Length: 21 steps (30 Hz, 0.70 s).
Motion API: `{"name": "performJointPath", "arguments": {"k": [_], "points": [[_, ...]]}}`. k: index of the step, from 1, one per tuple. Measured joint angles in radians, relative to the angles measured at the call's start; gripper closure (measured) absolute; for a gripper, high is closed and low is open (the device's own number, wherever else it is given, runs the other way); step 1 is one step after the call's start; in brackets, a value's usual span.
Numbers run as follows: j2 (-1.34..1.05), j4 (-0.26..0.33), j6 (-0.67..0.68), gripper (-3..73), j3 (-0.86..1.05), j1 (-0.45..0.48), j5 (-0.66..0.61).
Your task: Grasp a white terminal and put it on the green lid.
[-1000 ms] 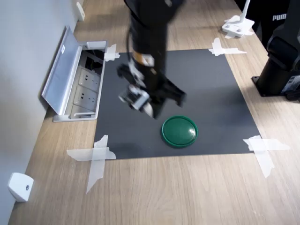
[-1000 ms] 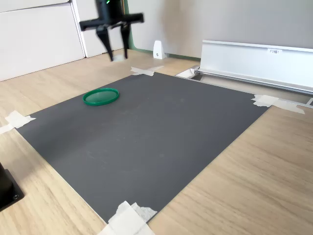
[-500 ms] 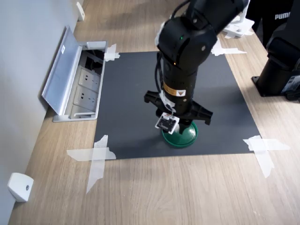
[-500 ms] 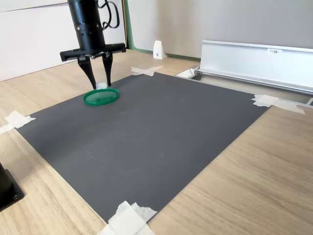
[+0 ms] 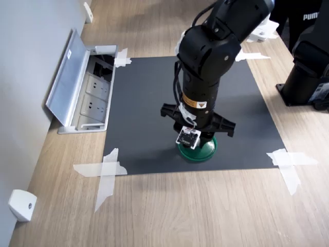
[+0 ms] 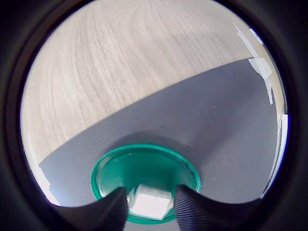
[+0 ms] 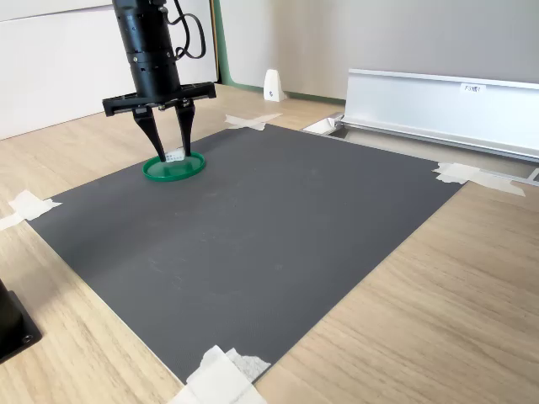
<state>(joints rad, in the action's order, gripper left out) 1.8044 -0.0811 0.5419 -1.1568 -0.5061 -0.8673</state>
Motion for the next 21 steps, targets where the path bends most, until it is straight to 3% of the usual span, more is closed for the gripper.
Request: {"name": "performJointPath", "arguments": {"k": [5, 11, 16, 21], "points": [[-0.033, 0.000, -0.004, 8.2, 0.001, 0.000, 0.000], [-0.211, 0.005, -0.076, 5.3, 0.003, 0.034, 0.038], [-0.419, 0.007, -0.139, 14.8, 0.003, 0.143, 0.110], [-0.621, 0.004, -0.231, 41.4, 0.012, 0.227, 0.169]]}}
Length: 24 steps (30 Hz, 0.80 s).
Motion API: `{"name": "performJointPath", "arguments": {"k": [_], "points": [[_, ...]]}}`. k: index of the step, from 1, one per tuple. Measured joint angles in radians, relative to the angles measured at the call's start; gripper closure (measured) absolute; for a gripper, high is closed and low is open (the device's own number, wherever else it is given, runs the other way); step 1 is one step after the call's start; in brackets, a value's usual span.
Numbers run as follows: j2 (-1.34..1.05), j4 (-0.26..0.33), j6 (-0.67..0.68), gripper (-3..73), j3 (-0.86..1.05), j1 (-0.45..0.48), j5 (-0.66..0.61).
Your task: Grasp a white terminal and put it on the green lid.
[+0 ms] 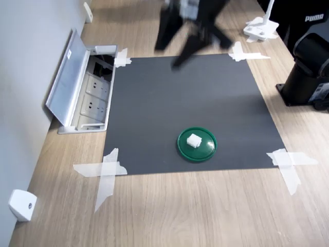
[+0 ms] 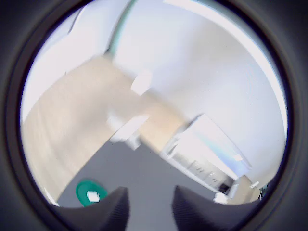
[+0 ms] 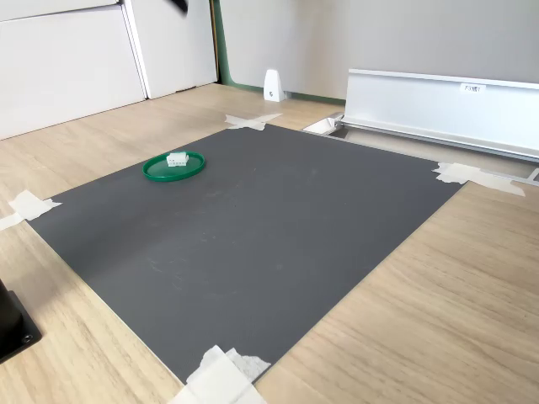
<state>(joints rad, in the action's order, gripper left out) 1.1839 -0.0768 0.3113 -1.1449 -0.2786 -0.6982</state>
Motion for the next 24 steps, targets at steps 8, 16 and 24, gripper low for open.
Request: {"name": "performJointPath", "arguments": {"k": [8, 16, 24], "points": [[-0.375, 0.003, -0.171, 69.2, 0.215, 0.037, 0.188], [-0.737, -0.002, -0.214, 70.0, 0.501, 0.037, 0.233], [-0.977, 0.021, -0.248, 70.0, 0.742, 0.198, 0.322]]}}
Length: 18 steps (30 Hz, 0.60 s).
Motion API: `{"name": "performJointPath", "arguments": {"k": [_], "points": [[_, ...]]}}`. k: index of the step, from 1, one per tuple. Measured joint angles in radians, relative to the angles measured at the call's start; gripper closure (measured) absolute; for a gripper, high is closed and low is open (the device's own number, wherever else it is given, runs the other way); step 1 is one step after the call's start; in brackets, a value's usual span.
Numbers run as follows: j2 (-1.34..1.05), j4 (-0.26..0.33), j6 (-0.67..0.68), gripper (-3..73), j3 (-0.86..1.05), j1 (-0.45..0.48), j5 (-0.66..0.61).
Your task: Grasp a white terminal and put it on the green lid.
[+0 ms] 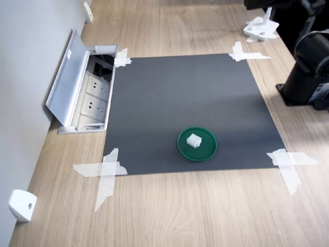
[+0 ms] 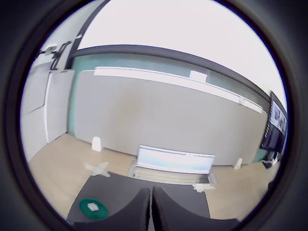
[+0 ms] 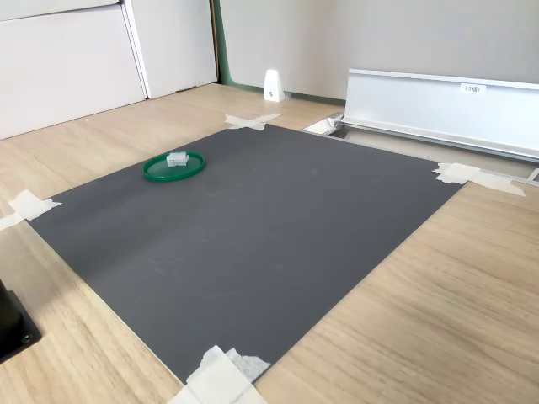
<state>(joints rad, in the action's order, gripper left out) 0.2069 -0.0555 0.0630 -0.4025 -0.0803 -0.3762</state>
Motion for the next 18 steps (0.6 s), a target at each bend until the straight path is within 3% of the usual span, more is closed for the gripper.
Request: {"name": "performJointPath", "arguments": {"k": [5, 18], "points": [[-0.133, 0.056, -0.056, 70.2, 0.132, 0.081, 0.030], [-0.217, 0.050, -0.063, 70.2, 0.312, 0.107, -0.066]]}}
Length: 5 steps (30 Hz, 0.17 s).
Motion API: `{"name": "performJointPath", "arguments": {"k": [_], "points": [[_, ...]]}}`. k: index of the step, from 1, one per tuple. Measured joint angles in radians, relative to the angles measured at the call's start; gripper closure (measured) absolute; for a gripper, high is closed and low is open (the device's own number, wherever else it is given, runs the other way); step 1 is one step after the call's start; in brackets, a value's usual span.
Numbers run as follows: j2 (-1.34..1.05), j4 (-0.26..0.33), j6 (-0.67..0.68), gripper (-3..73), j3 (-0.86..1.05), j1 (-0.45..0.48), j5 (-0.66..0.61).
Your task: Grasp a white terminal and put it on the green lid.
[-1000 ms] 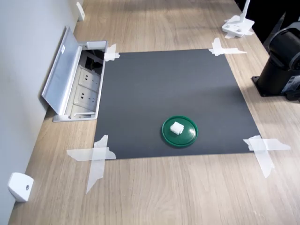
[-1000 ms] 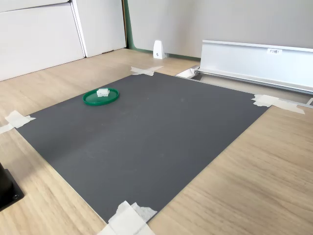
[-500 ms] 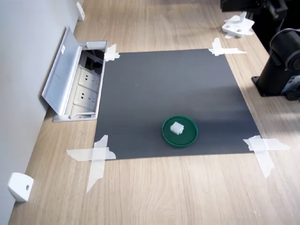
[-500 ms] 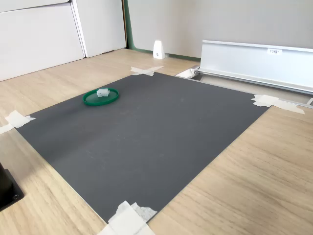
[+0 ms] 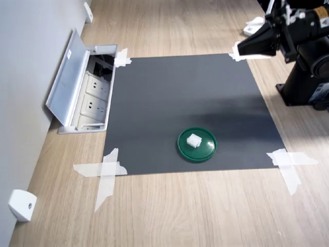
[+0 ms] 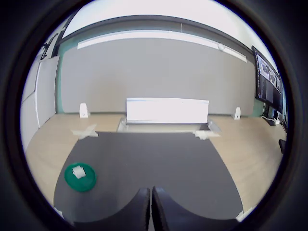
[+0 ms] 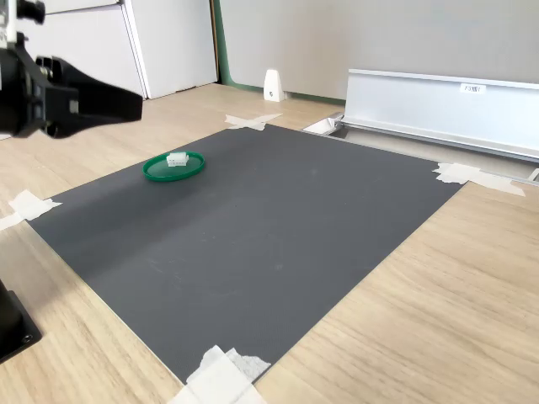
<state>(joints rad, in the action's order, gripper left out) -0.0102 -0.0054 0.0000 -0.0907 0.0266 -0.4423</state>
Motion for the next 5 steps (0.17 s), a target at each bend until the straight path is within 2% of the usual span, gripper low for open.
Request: {"name": "performJointPath", "arguments": {"k": [5], "points": [[0.000, -0.001, 0.000, 70.2, 0.004, 0.000, -0.011]]}}
